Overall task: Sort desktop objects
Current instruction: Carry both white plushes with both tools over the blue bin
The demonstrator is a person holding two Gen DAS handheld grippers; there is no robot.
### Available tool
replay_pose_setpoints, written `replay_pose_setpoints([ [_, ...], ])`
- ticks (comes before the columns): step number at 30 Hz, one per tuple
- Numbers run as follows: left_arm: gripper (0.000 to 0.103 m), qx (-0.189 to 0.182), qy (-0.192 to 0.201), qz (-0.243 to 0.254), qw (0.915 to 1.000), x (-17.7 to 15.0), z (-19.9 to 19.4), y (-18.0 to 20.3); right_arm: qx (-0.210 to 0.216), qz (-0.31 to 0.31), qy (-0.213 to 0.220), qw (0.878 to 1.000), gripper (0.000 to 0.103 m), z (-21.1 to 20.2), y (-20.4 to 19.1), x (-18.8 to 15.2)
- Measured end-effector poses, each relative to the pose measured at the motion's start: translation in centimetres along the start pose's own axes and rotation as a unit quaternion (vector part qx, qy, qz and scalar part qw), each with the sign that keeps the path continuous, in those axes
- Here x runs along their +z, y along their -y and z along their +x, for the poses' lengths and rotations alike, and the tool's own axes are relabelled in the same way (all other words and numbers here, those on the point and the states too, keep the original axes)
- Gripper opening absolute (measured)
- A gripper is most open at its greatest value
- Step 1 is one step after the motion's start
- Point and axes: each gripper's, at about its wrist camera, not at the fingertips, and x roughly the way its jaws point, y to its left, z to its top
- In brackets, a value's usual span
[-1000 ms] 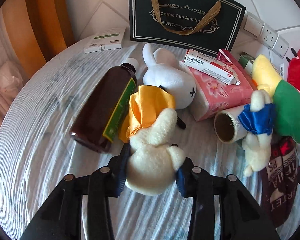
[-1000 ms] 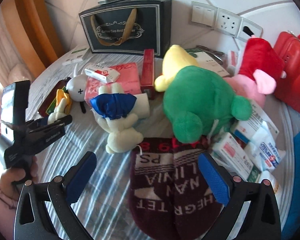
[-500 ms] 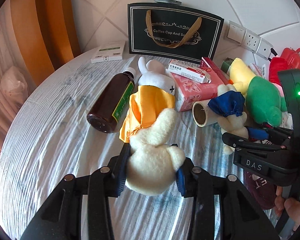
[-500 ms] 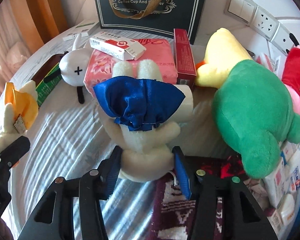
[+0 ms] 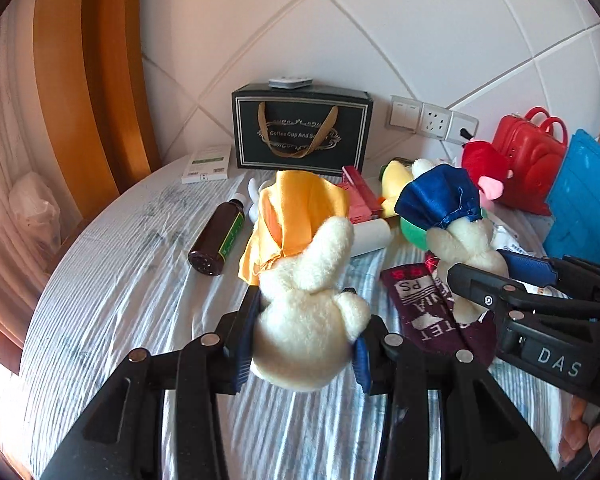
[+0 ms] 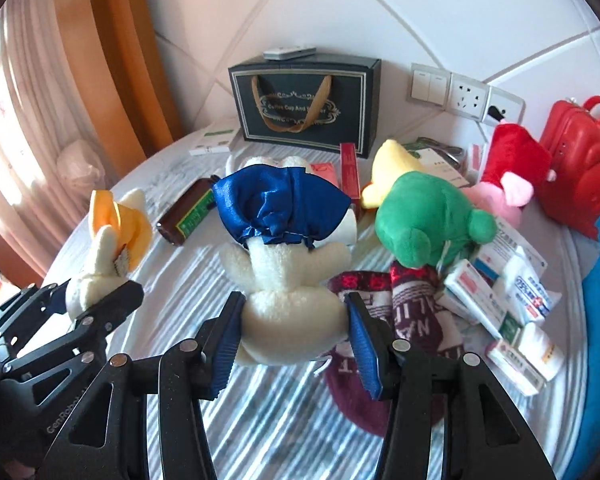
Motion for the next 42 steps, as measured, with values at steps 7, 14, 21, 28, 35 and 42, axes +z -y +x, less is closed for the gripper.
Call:
replay_pose_setpoints([
  [7,0.039,-0.022,0.045,0.018,0.9986,-0.7,-7.1,3.1,-0.016,0.002,0.063,0.998,0.050,-9.0,-0.9,-2.2],
  [14,0.039,-0.060,0.079,0.045,0.9941,-1.3,-12.5,7.6,-0.047,0.022,0.119,0.992,0.050,-17.3,0.6,-5.1],
  [21,0.039,-0.085,0.113,0.073,0.9873,-1.9,-16.8,13.9,-0.086,0.045,0.177,0.979,0.050,-25.7,4.1,-7.7],
  [28,0.039,-0.112,0.156,0.083,0.9779,-2.0,-22.1,22.9,-0.122,0.062,0.229,0.964,0.050,-34.0,10.1,-11.2],
  [35,0.039,-0.146,0.183,0.088,0.9681,-2.6,-26.9,34.0,-0.164,0.081,0.265,0.947,0.050,-43.3,18.0,-16.0],
  [42,0.039,-0.182,0.188,0.120,0.9578,-4.0,-29.3,45.1,-0.226,0.128,0.258,0.931,0.050,-48.9,28.5,-21.5],
])
